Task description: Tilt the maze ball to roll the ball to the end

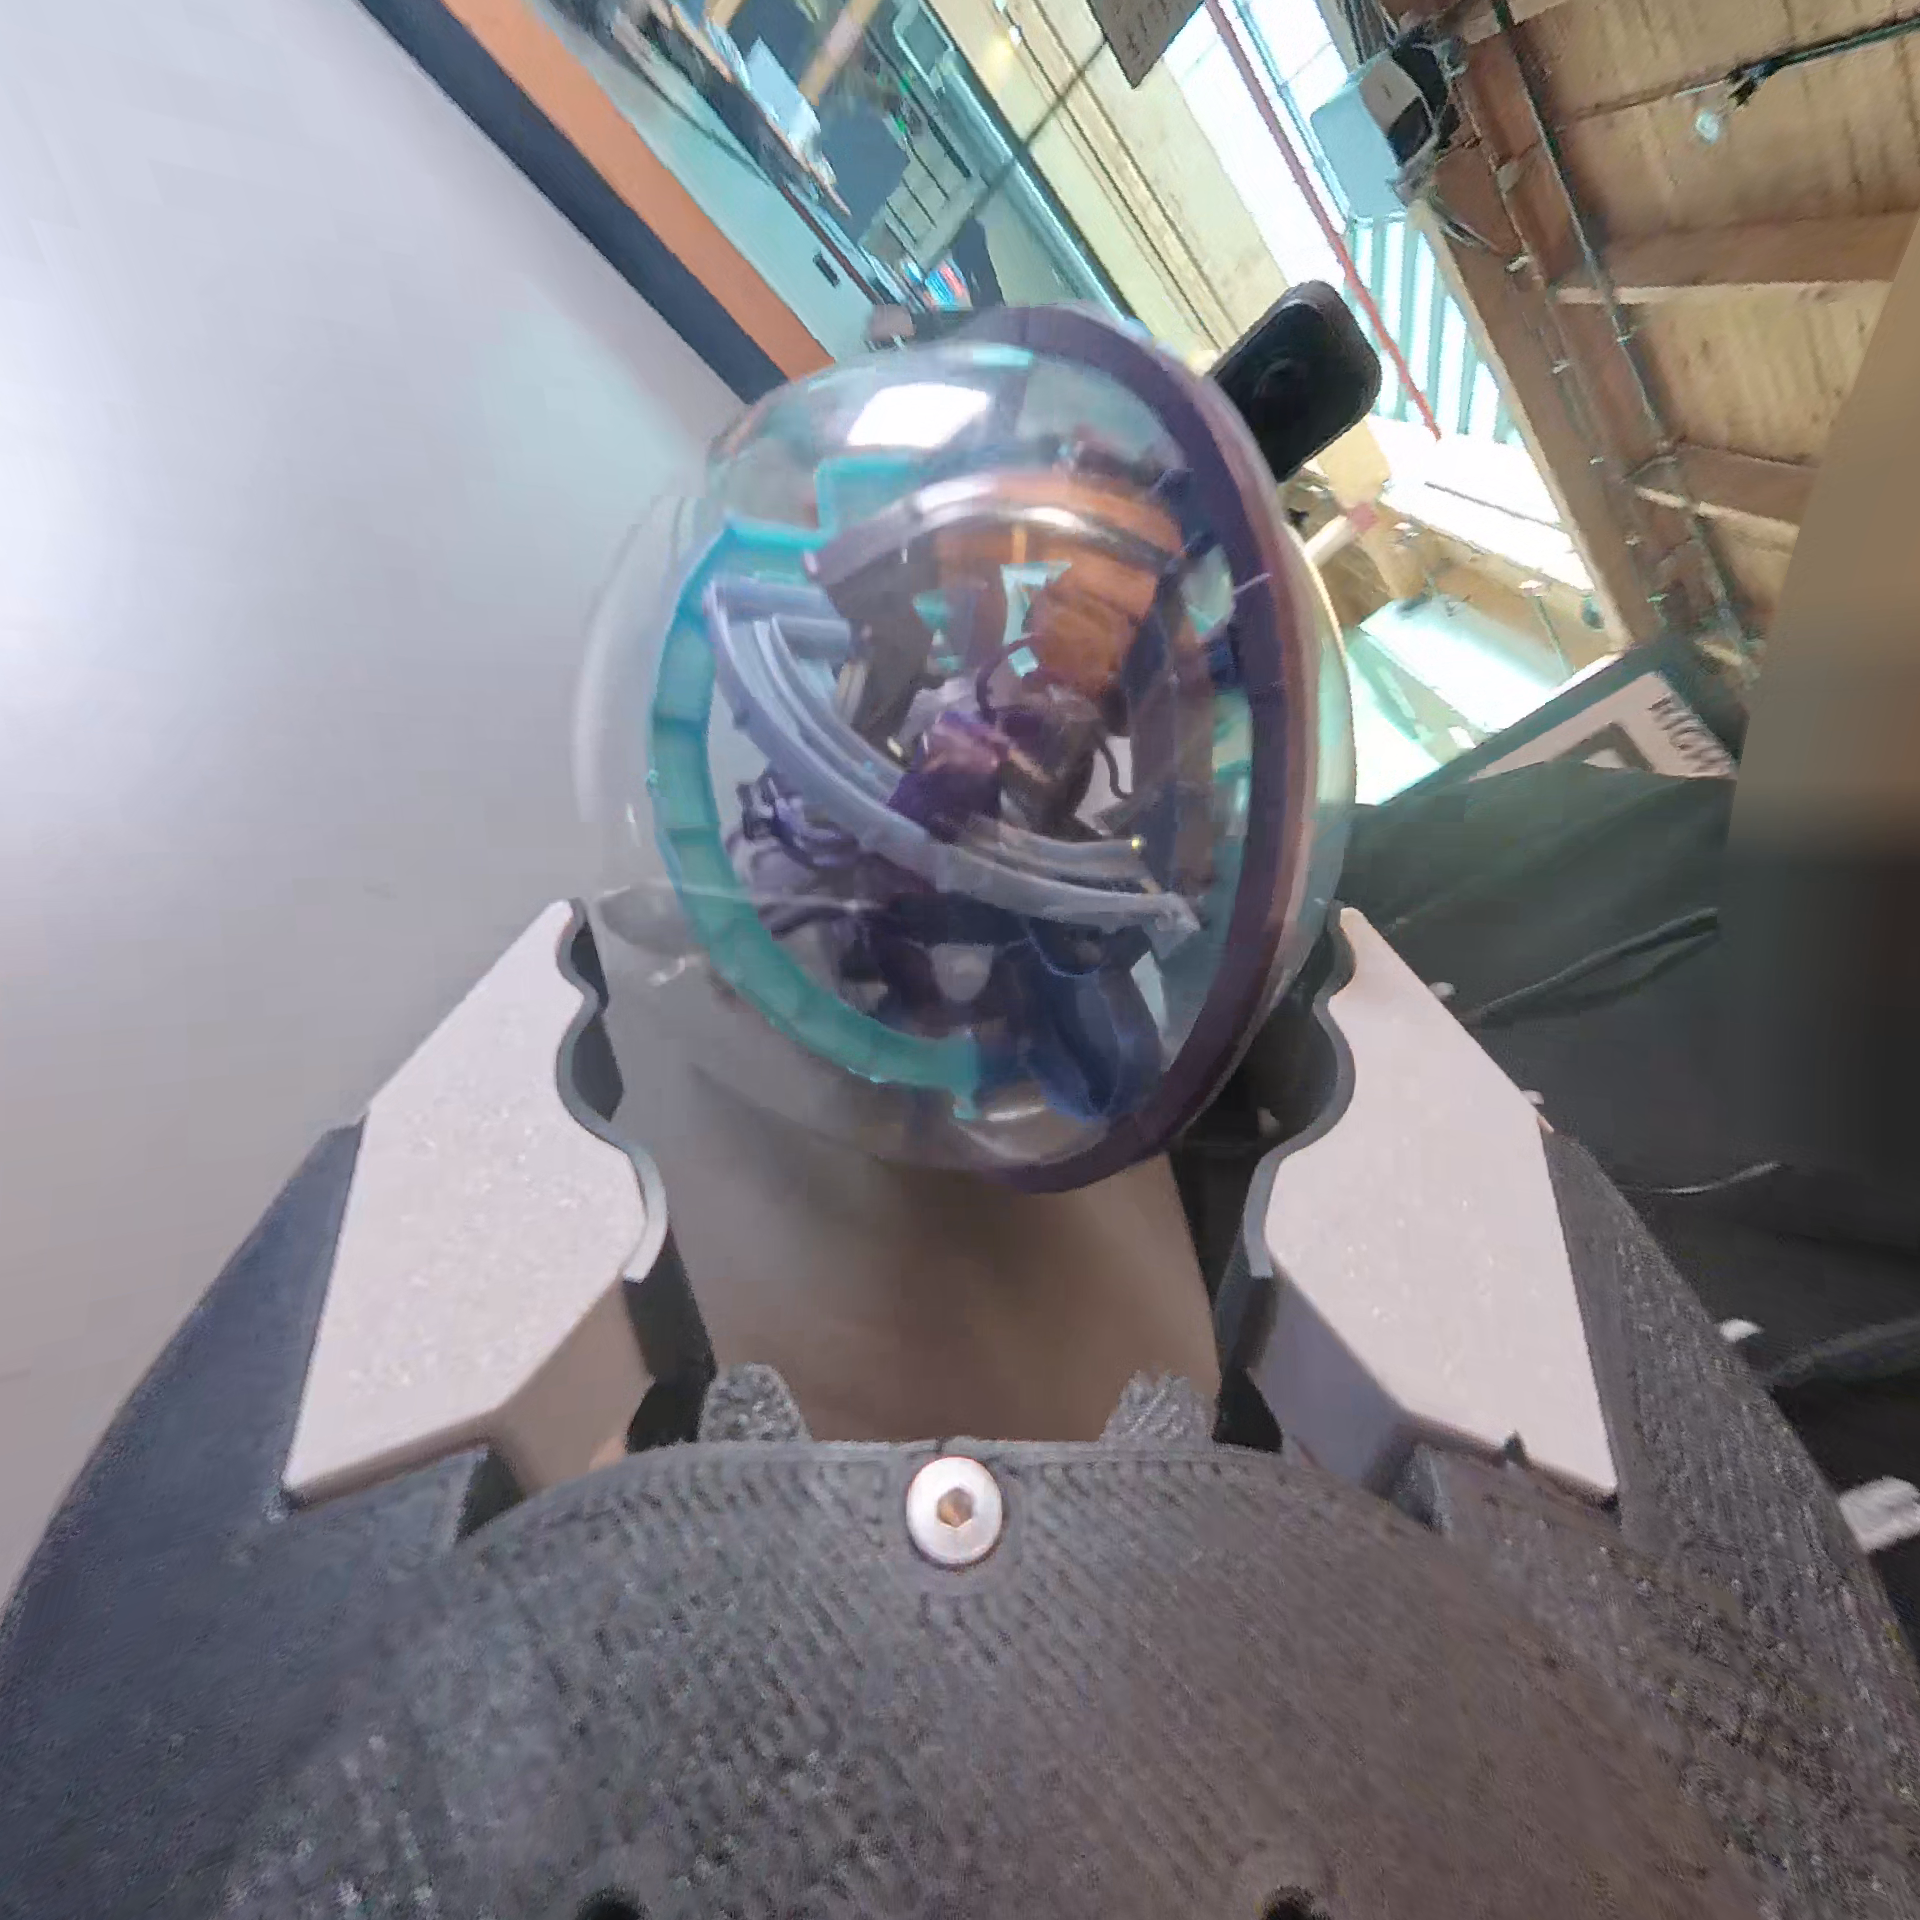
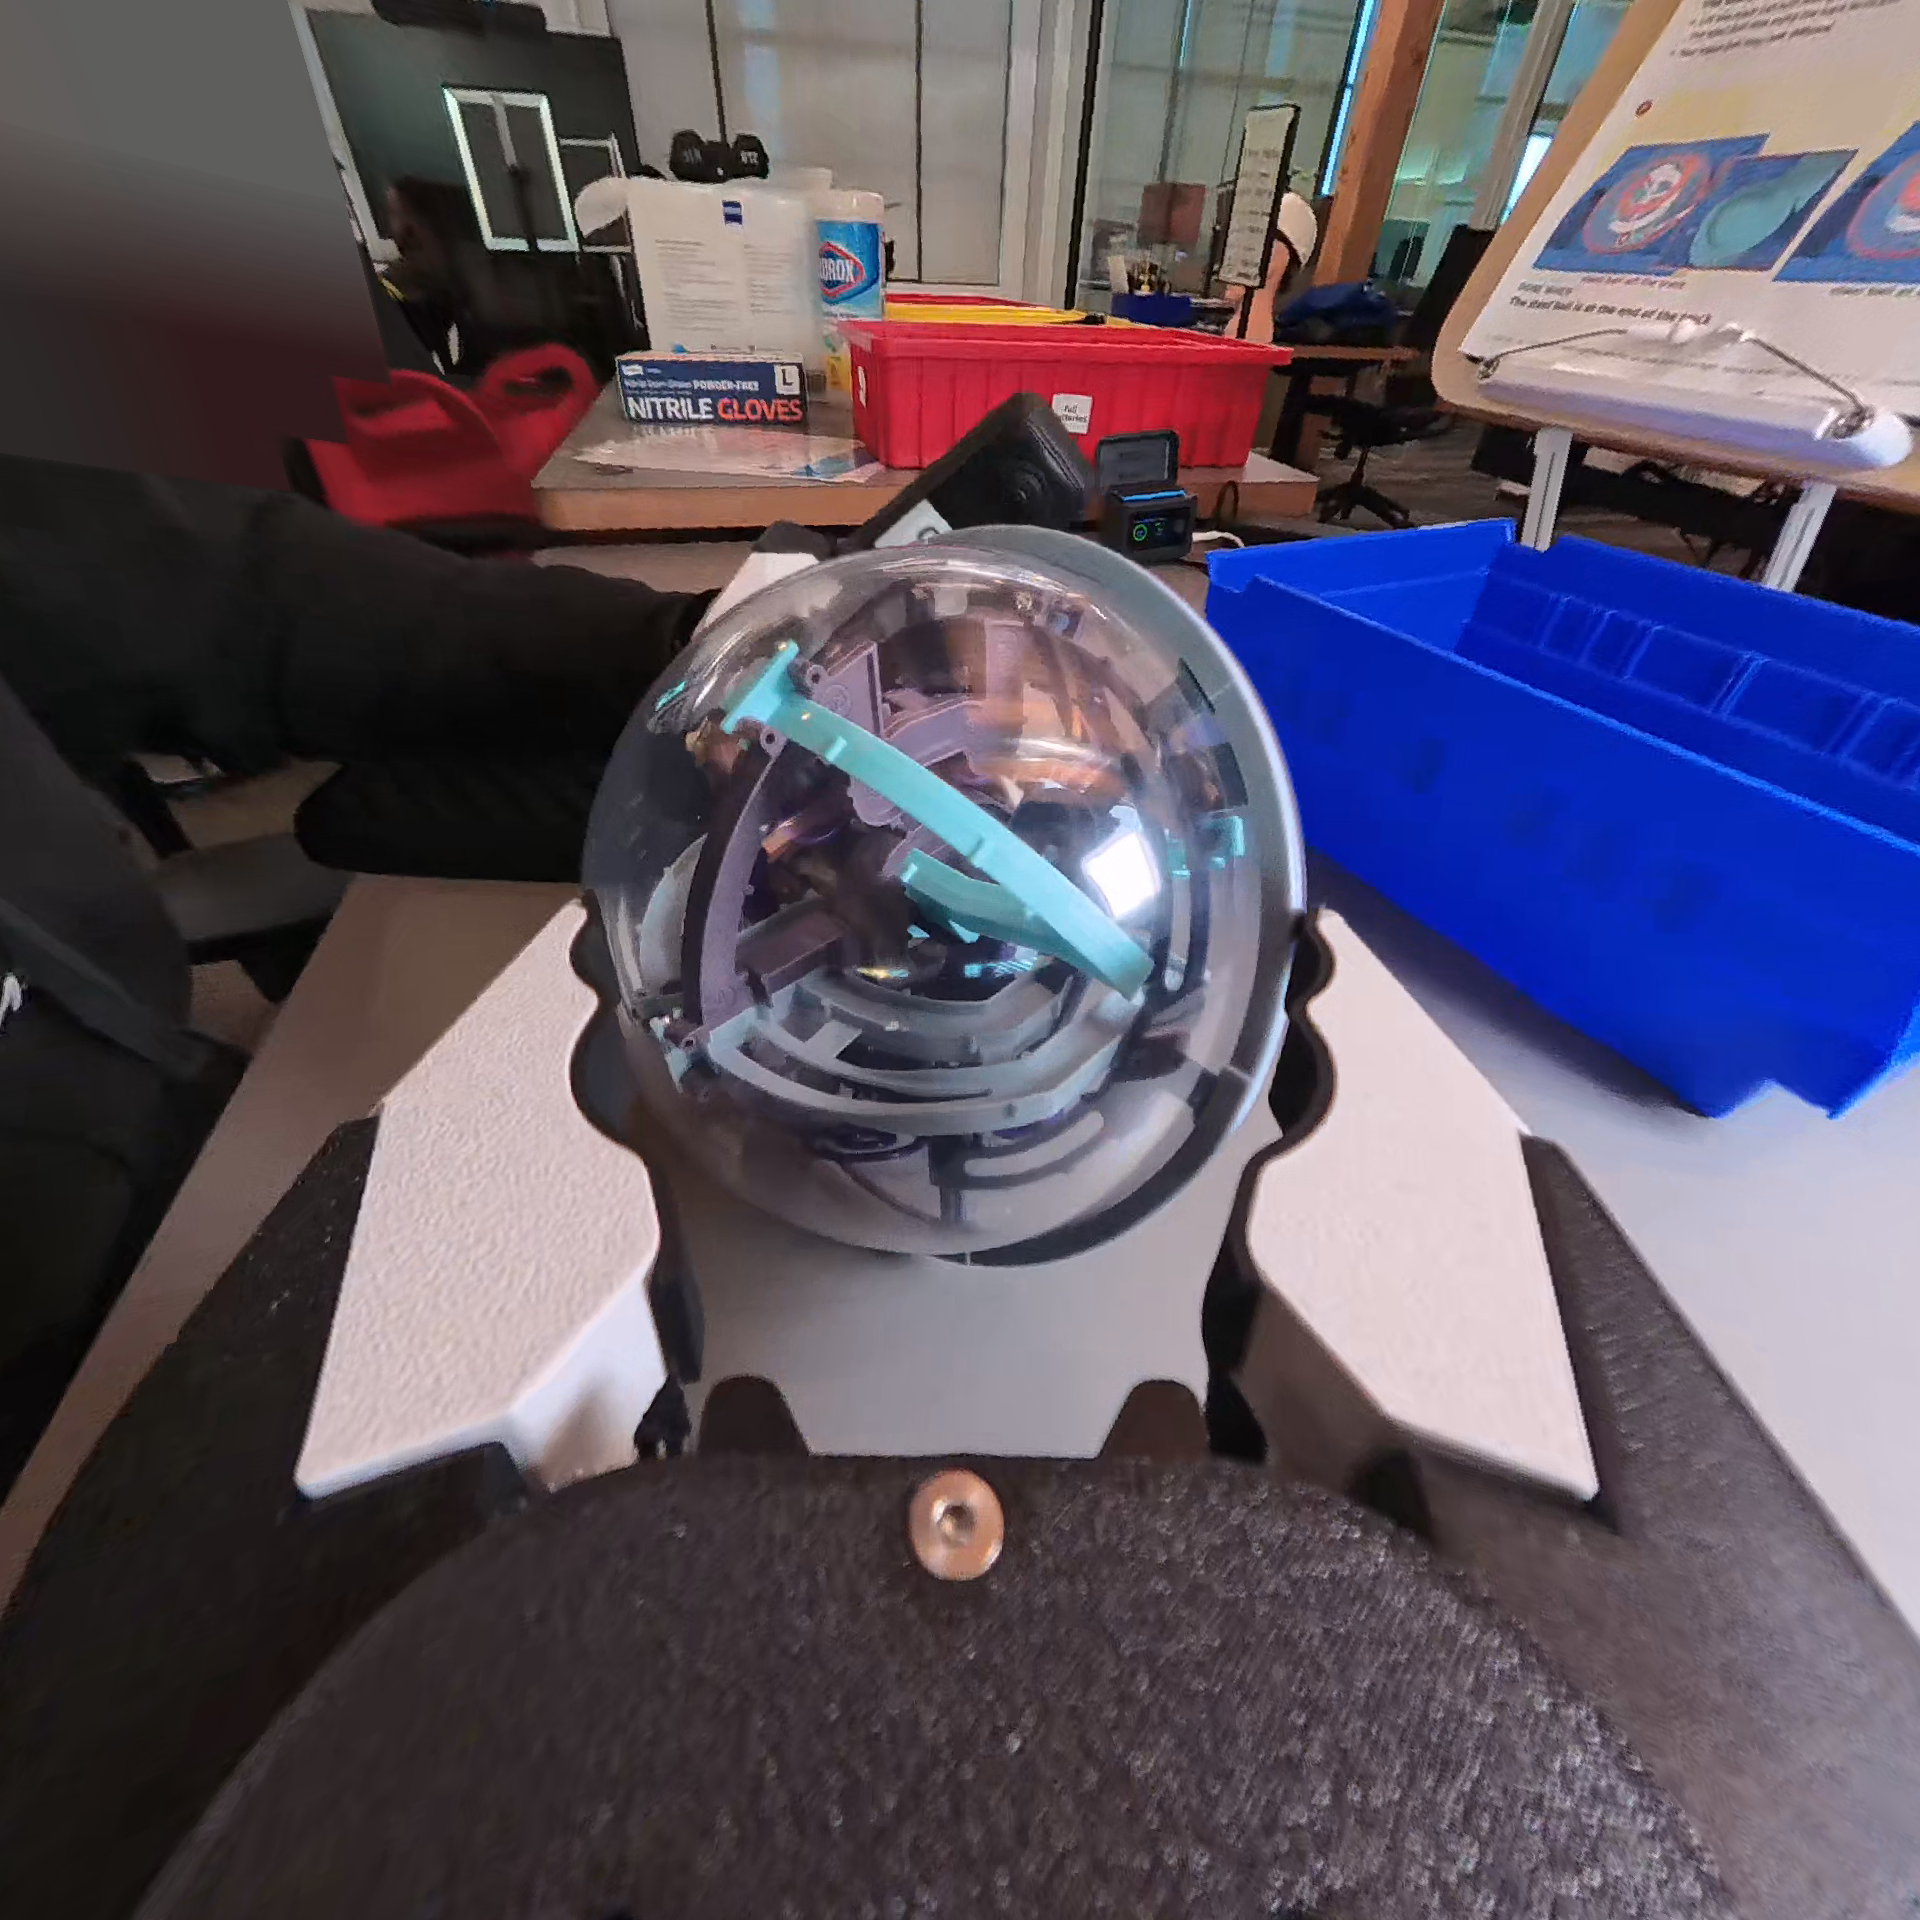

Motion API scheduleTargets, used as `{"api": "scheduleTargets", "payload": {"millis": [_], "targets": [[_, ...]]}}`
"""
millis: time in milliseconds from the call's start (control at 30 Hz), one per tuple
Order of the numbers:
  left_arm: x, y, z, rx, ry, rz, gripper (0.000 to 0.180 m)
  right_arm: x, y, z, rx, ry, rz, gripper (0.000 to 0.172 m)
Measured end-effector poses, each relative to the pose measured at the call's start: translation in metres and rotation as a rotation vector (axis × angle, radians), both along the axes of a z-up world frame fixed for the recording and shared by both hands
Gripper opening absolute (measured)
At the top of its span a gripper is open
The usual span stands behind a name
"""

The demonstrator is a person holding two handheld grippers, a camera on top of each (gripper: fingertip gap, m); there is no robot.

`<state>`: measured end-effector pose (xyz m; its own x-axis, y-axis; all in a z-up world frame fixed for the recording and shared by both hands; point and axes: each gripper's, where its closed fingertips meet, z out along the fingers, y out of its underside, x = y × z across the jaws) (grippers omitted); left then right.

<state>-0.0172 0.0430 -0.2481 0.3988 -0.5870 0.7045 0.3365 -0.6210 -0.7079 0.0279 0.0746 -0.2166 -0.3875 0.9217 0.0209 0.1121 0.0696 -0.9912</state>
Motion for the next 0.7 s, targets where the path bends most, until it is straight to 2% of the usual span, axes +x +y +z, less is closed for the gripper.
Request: {"api": "scheduleTargets", "payload": {"millis": [100,167,233,300,400,467,500,700], "targets": [[-0.016,0.004,0.016,0.174,0.116,0.111,0.135,-0.002,0.006,-0.002,-0.088,-0.039,-0.018,0.124],[-0.024,0.000,0.038,0.305,0.125,0.160,0.135,-0.003,0.011,-0.003,-0.143,-0.059,-0.033,0.123],[-0.025,-0.005,0.052,0.411,0.158,0.188,0.133,-0.006,0.015,-0.003,-0.191,-0.075,-0.050,0.123],[-0.019,-0.009,0.052,0.472,0.228,0.179,0.133,-0.010,0.019,-0.002,-0.249,-0.096,-0.069,0.123],[-0.009,-0.002,0.034,0.455,0.347,0.177,0.137,-0.016,0.024,-0.001,-0.331,-0.114,-0.093,0.121],[-0.014,0.006,0.023,0.409,0.403,0.208,0.126,-0.016,0.026,0.003,-0.352,-0.097,-0.096,0.118],[-0.016,0.008,0.017,0.370,0.403,0.207,0.121,-0.014,0.026,0.005,-0.353,-0.083,-0.091,0.116],[-0.023,0.010,0.010,0.229,0.240,0.190,0.118,-0.004,0.027,0.004,-0.265,-0.053,-0.053,0.119]]}}
